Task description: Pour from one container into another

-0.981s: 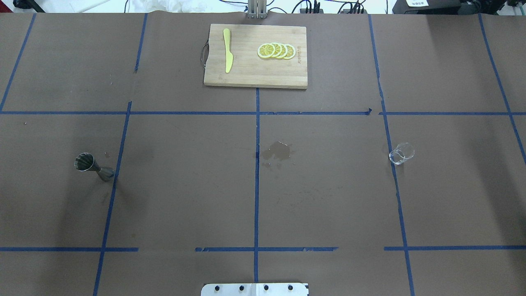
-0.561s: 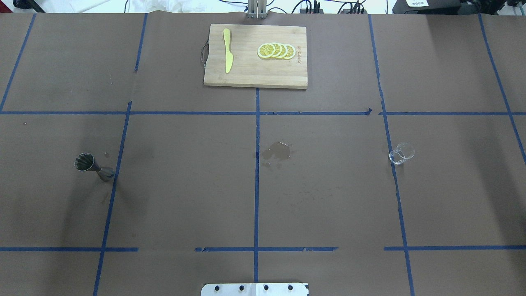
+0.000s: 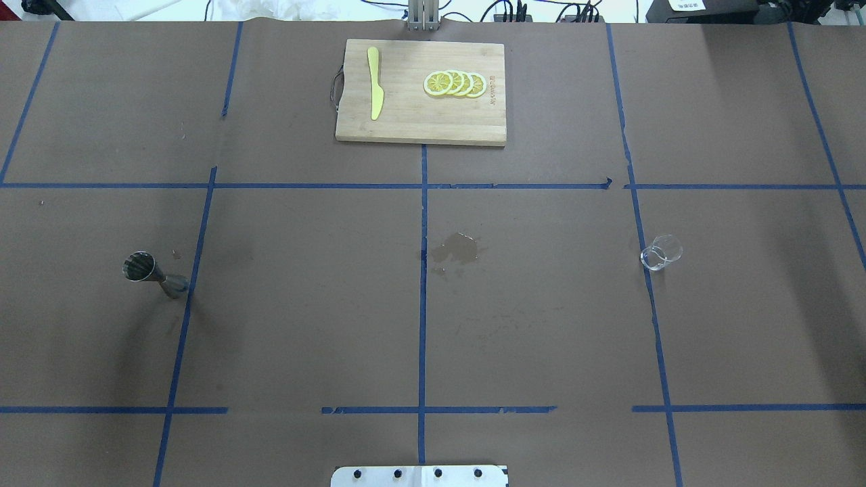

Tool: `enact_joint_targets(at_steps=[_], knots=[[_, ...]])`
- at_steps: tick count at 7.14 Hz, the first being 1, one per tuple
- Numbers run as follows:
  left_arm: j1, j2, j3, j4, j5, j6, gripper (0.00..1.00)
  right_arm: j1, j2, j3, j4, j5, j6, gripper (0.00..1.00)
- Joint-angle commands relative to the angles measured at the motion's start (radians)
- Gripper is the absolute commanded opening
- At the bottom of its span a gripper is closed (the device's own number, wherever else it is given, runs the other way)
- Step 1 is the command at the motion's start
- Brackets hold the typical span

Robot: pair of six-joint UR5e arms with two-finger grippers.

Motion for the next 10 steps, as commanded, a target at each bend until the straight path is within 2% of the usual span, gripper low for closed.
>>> enact_joint_targets(at_steps=[1,10], knots=[[0.0,-0.001,0.007,-0.024,0.005,0.0,1.0,0.0,-0.01,-0.004,0.005,0.008,0.002,1.0],[-0.002,0.017,-0.015,-0.026,-0.008,0.005,1.0,0.0,-0.012,-0.03,0.002,0.022,0.014,1.0]])
